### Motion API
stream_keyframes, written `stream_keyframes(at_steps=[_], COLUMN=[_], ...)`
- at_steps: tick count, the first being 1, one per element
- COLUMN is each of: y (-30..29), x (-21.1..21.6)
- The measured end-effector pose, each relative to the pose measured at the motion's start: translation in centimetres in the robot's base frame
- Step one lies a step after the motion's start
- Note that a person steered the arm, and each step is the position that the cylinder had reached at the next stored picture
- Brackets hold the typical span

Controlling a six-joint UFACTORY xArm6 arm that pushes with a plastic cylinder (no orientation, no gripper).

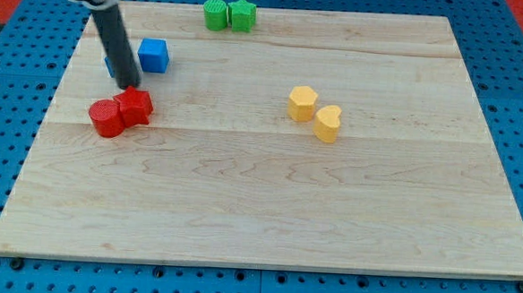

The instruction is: Separate the red star and the red circle

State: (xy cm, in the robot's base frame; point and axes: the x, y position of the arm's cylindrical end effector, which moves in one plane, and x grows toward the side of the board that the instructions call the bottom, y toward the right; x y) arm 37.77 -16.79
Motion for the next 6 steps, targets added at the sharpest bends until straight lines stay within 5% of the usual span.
stream_keyframes(at_steps=[1,2,4,6], y=[10.3,11.5,-3.6,0.2], x=[-1.0,5.4,3.6,2.8])
